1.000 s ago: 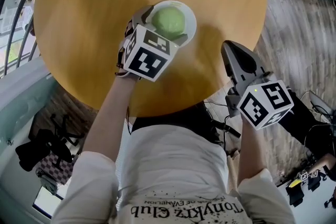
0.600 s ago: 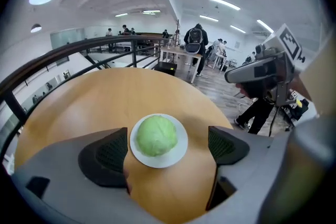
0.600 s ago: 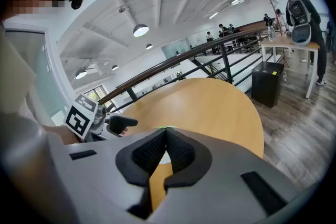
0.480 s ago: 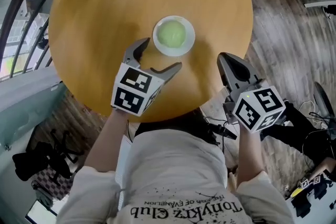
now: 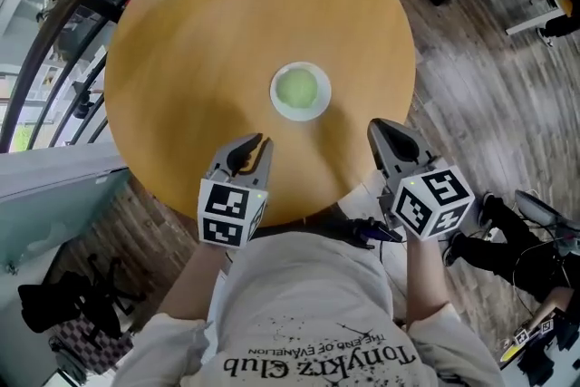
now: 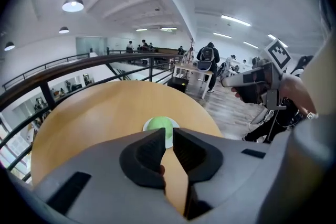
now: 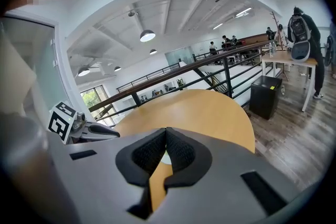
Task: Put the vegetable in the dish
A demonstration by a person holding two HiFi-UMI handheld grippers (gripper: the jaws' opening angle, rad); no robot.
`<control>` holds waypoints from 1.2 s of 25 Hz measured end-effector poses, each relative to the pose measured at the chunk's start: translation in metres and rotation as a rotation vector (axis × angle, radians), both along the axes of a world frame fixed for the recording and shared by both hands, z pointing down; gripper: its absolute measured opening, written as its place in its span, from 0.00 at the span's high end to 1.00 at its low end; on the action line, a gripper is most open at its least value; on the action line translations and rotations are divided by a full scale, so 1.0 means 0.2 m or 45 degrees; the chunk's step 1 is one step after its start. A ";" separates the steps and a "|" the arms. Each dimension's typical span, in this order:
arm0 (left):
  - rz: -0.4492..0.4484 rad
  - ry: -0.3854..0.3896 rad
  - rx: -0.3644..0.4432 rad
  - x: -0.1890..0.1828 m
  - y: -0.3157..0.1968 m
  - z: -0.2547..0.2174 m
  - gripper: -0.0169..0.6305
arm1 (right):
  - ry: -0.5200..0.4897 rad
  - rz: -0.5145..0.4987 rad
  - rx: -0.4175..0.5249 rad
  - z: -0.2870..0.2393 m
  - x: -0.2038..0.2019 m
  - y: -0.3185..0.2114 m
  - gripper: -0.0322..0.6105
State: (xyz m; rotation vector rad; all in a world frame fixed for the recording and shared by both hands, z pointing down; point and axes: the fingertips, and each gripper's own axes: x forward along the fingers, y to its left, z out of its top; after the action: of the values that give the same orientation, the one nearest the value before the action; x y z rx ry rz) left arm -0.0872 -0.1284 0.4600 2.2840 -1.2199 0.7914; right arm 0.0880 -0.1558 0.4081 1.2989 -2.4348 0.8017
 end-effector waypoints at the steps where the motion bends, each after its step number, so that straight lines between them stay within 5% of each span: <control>1: -0.009 -0.010 0.017 0.00 0.00 -0.02 0.88 | -0.001 0.001 0.010 -0.02 0.01 0.00 0.93; 10: -0.021 -0.039 0.090 0.00 0.06 -0.20 0.94 | 0.018 -0.018 0.076 -0.20 0.03 0.04 0.92; 30: 0.018 -0.115 0.084 -0.01 0.08 -0.18 0.94 | 0.035 -0.071 0.103 -0.27 0.01 0.06 0.92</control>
State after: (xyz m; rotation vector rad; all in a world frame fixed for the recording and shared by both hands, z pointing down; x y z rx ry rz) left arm -0.0891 -0.1126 0.4241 2.3345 -1.2885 0.8805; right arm 0.0891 -0.1439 0.3532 1.2558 -2.4931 0.6732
